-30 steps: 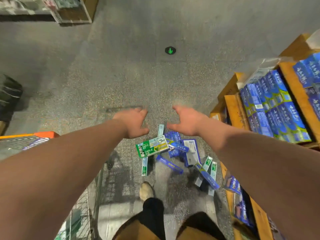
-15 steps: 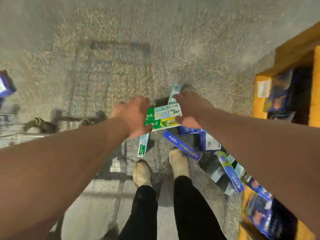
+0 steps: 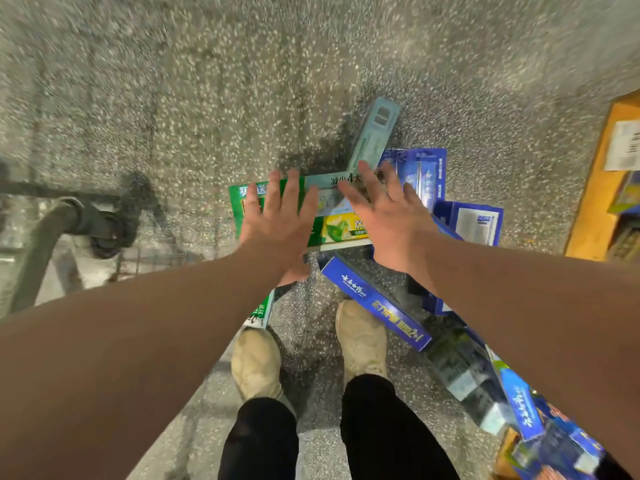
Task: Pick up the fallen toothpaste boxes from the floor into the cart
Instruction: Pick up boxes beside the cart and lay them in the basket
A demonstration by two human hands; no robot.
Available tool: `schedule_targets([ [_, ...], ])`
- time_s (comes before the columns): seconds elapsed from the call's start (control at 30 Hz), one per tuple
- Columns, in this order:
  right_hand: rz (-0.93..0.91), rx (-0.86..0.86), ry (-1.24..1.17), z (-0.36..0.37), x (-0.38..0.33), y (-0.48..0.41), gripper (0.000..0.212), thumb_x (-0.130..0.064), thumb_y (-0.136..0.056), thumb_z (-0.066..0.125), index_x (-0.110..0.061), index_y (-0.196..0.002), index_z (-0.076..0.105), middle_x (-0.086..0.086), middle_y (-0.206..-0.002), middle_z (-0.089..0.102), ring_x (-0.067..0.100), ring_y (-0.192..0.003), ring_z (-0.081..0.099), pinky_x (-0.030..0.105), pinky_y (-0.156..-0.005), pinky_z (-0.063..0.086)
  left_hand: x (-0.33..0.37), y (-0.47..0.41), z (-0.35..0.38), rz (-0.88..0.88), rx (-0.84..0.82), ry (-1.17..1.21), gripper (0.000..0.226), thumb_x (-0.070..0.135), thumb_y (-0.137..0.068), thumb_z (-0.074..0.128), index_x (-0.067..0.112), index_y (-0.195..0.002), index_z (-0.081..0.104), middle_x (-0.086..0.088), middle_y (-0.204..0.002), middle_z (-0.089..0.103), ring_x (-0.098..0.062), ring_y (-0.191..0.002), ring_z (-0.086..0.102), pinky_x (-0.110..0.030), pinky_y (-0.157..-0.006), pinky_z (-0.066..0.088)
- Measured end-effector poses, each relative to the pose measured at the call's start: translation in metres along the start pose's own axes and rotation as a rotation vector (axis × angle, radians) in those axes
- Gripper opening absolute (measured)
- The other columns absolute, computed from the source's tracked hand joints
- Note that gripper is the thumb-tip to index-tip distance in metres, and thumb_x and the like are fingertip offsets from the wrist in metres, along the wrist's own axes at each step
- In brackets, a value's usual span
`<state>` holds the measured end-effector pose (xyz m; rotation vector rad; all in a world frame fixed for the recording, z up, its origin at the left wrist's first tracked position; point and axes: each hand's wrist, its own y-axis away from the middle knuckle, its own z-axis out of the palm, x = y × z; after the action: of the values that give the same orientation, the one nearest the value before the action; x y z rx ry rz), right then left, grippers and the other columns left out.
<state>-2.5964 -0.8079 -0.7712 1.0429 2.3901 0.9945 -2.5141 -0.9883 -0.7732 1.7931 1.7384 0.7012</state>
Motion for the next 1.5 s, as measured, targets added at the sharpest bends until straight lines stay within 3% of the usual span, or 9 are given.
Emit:
schedule_targets([
  [0.37,-0.054,0.147,0.035,-0.003,-0.007,-0.014,0.130,-0.015,-0.069,0.078,-0.040,-0.152,-0.020,0.012,-0.159,-0.006,0.045,-0.148,-0.013,0.061,-0.119,0.020,-0.007,-0.011,0.006,-0.031,0.106,0.062,0.138,0.071,-0.064,0.074,0.021,-0.153,-0.019,-0.022,-0.153,0.008,-0.041,-0.143,0.015,-0.066,-0.119,0.005],
  [0.53,-0.239,0.311,0.138,-0.015,-0.013,-0.016,0.123,-0.022,-0.060,0.076,-0.040,-0.155,0.000,0.016,-0.149,0.012,0.046,-0.137,0.015,0.056,-0.100,0.044,-0.031,0.007,-0.004,-0.058,0.079,0.167,0.149,0.095,-0.053,0.062,0.015,-0.155,-0.012,-0.016,-0.152,0.020,-0.039,-0.140,0.029,-0.064,-0.116,0.023],
  [0.67,-0.405,0.504,0.146,-0.024,-0.019,-0.022,0.110,-0.013,-0.057,0.068,-0.034,-0.156,0.022,0.017,-0.142,0.022,0.046,-0.128,0.026,0.061,-0.095,0.047,-0.060,0.016,-0.023,-0.123,0.141,0.279,0.114,0.098,-0.063,0.046,0.015,-0.140,0.032,-0.010,-0.137,0.039,-0.033,-0.124,0.045,-0.052,-0.104,0.042],
  [0.83,-0.500,0.527,0.137,-0.047,-0.046,-0.027,0.100,-0.008,-0.060,0.055,-0.032,-0.155,0.034,0.017,-0.142,0.025,0.049,-0.129,0.033,0.061,-0.099,0.043,-0.104,0.027,-0.039,-0.130,-0.006,0.654,0.076,0.080,-0.064,0.074,0.029,-0.109,0.037,0.009,-0.094,0.056,-0.017,-0.081,0.059,-0.035,-0.069,0.047],
  [1.07,-0.573,0.482,0.191,-0.073,-0.100,-0.044,0.112,-0.005,-0.071,0.073,-0.033,-0.159,0.009,0.013,-0.164,0.005,0.045,-0.151,0.005,0.064,-0.118,0.023,-0.142,0.062,-0.011,-0.357,0.044,0.619,0.064,0.085,-0.069,0.066,0.029,-0.092,0.043,0.006,-0.079,0.057,-0.014,-0.068,0.057,-0.028,-0.053,0.039],
  [1.2,-0.499,0.314,0.196,-0.077,-0.127,-0.049,0.112,-0.007,-0.083,0.063,-0.032,-0.157,-0.017,0.009,-0.168,-0.013,0.039,-0.152,-0.015,0.059,-0.122,0.010,-0.149,0.076,0.012,-0.569,0.107,0.529,0.065,0.073,-0.086,0.057,0.020,-0.118,0.039,-0.001,-0.093,0.052,-0.027,-0.085,0.053,-0.035,-0.067,0.041],
  [1.33,-0.440,0.221,0.132,-0.069,-0.138,-0.061,0.094,-0.011,-0.090,0.041,-0.031,-0.155,-0.023,-0.002,-0.166,-0.021,0.034,-0.152,-0.020,0.057,-0.123,0.004,-0.136,0.081,0.041,-0.619,0.153,0.509,0.068,0.061,-0.095,0.051,0.015,-0.142,0.030,-0.009,-0.125,0.051,-0.032,-0.106,0.058,-0.044,-0.081,0.049],
  [1.43,-0.481,0.187,0.131,-0.054,-0.142,-0.074,0.067,-0.035,-0.097,0.016,-0.038,-0.158,-0.013,-0.002,-0.167,-0.020,0.034,-0.153,-0.019,0.065,-0.120,0.008,-0.115,0.077,0.063,-0.641,0.101,0.632,0.064,0.057,-0.097,0.050,0.018,-0.143,0.027,-0.009,-0.128,0.053,-0.032,-0.109,0.059,-0.047,-0.087,0.050],
  [1.5,-0.524,0.182,0.203,-0.049,-0.141,-0.080,0.084,-0.024,-0.100,0.040,-0.044,-0.154,-0.022,0.000,-0.165,-0.027,0.038,-0.148,-0.028,0.071,-0.117,0.004,-0.097,0.072,0.078,-0.595,0.093,0.660,0.056,0.058,-0.097,0.049,0.020,-0.134,0.032,-0.006,-0.120,0.059,-0.032,-0.104,0.061,-0.047,-0.088,0.047],
])
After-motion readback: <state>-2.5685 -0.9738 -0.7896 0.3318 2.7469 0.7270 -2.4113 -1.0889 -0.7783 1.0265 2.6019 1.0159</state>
